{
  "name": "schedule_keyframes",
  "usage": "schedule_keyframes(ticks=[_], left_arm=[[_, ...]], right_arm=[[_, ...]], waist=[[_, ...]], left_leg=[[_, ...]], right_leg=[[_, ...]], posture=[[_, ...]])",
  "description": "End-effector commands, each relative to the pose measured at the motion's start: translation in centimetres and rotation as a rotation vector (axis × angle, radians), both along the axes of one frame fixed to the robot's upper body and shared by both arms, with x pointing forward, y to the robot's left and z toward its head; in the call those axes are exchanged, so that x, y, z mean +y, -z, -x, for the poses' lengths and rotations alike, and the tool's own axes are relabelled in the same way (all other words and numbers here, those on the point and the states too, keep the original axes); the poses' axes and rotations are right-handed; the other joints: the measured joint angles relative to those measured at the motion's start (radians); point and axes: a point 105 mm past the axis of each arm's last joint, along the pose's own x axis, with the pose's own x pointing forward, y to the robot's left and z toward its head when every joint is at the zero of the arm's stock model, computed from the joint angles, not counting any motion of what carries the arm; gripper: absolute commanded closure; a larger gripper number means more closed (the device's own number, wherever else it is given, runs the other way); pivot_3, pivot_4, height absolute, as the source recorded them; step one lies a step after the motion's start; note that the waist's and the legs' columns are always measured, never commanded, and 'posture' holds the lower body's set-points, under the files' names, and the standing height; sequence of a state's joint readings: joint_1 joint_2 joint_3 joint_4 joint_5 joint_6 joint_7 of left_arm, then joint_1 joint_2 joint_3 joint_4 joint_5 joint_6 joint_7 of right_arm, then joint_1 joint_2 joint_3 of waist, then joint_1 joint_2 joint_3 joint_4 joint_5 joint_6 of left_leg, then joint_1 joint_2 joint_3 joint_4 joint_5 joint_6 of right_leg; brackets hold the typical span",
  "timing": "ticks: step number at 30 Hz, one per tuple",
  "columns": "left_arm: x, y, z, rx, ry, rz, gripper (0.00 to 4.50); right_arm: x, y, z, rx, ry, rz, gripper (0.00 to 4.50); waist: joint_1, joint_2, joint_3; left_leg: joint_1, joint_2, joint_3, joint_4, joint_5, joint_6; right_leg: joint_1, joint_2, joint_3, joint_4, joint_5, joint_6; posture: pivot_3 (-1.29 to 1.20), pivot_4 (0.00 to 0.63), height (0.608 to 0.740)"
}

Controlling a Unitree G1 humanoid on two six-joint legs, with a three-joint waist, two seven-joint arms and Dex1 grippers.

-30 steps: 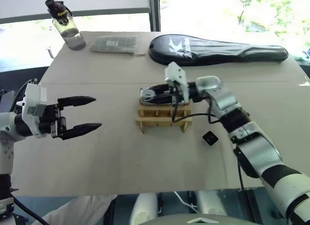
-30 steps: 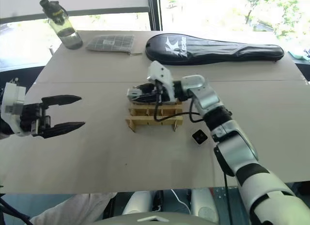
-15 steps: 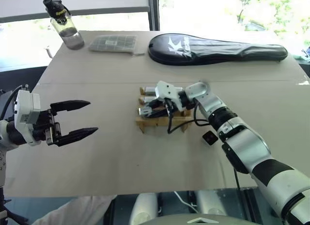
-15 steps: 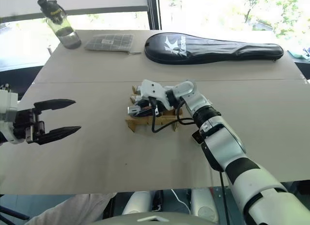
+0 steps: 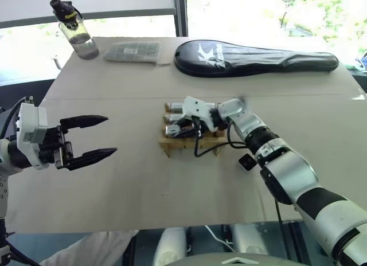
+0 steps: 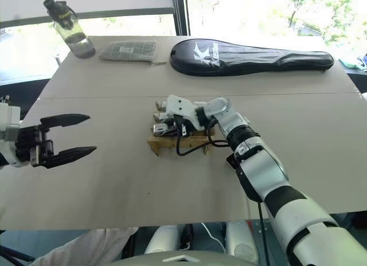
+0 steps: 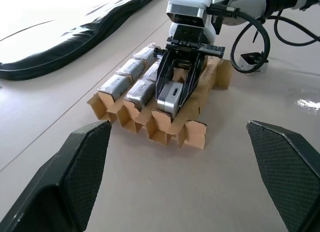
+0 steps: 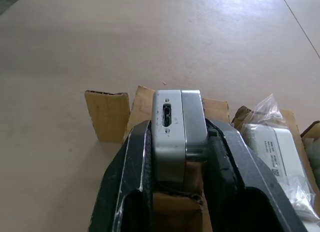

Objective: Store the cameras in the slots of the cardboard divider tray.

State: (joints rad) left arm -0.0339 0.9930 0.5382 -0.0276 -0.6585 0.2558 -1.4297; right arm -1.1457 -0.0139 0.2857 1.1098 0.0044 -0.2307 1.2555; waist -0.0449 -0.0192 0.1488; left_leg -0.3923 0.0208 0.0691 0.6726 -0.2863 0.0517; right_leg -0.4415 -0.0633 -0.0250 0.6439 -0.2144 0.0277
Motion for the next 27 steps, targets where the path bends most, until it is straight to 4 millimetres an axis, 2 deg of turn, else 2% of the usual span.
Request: schedule_keyframes(ticks=[1,3,6,10,13,16,19,21,23,27], left_arm=[[-0.3,-0.4,-0.1,-0.018,0.012,0.002,0.0],[-0.4,-0.4,-0.2,-0.017,0.016,0.002,0.0],[-0.5,-0.3,-0.3,-0.018,0.021,0.004,0.0],[-0.7,0.1,-0.5,-0.009,0.032,0.015,0.0],[-1.2,0.4,-0.8,-0.004,0.05,0.024,0.0],[-1.6,0.6,-1.1,0.001,0.072,0.032,0.0],[-1.7,0.8,-1.4,0.007,0.082,0.036,0.0],[-1.8,0.9,-1.5,0.013,0.091,0.039,0.0],[-2.1,1.0,-1.7,0.018,0.106,0.04,0.0],[-2.2,0.8,-2.0,0.018,0.123,0.034,0.0]], right_arm=[[0.2,-1.6,-0.3,0.01,0.026,-0.092,1.41],[-0.2,-2.5,-0.4,0.016,0.027,-0.126,0.45],[-2.0,-4.2,-0.1,-0.005,0.022,-0.17,0.45],[-6.7,-7.4,2.1,-0.029,0.089,-0.253,0.45],[-10.1,-8.1,3.4,-0.038,0.224,-0.279,0.45],[-13.3,-7.1,5.2,0.002,0.379,-0.274,0.45],[-15.4,-5.6,6.6,0.068,0.547,-0.306,0.45],[-16.6,-3.8,7.4,0.101,0.672,-0.308,0.45],[-18.0,-1.1,8.3,0.12,0.813,-0.249,0.45],[-18.6,2.1,10.2,0.174,0.945,-0.192,0.45]], waist=[[0.0,0.0,0.0],[0.0,0.0,0.0],[0.006,0.0,0.0],[0.017,0.0,0.0],[0.023,0.0,0.0],[0.022,0.0,0.0],[0.031,0.0,0.0],[0.03,0.0,0.0],[0.034,-0.001,-0.001],[0.04,-0.001,-0.001]], left_leg=[[0.0,0.0,0.0,0.0,0.0,0.0],[0.0,0.0,0.0,0.0,0.0,0.0],[-0.001,0.0,-0.001,0.0,0.0,0.0],[-0.006,-0.002,-0.007,0.001,0.0,0.0],[-0.007,-0.004,-0.007,0.001,0.0,0.0],[-0.006,-0.003,-0.005,0.001,0.0,0.0],[-0.005,-0.003,-0.005,0.001,0.0,0.001],[-0.004,-0.003,-0.005,0.002,0.0,0.001],[-0.003,-0.002,-0.003,0.004,0.0,0.001],[-0.003,-0.002,-0.005,0.006,0.0,0.001]], right_leg=[[0.0,0.0,0.0,0.0,0.0,0.0],[0.0,0.0,0.0,0.0,0.0,0.0],[0.0,-0.001,-0.001,0.0,0.0,0.0],[-0.001,-0.004,-0.006,-0.001,0.0,0.0],[-0.001,-0.007,-0.01,-0.002,0.0,0.0],[-0.001,-0.006,-0.013,-0.003,0.0,0.0],[0.0,-0.005,-0.013,-0.002,0.0,0.0],[0.0,-0.004,-0.013,-0.001,0.0,0.0],[0.002,0.0,-0.011,-0.001,0.0,0.0],[0.003,0.001,-0.012,-0.001,0.0,0.001]], posture=[[0.0,0.15,0.74],[0.0,0.15,0.74],[0.0,0.15,0.74],[0.0,0.15,0.74],[0.0,0.15,0.74],[0.0,0.15,0.74],[0.0,0.15,0.74],[0.0,0.15,0.74],[0.0,0.15,0.74],[0.0,0.15,0.74]])
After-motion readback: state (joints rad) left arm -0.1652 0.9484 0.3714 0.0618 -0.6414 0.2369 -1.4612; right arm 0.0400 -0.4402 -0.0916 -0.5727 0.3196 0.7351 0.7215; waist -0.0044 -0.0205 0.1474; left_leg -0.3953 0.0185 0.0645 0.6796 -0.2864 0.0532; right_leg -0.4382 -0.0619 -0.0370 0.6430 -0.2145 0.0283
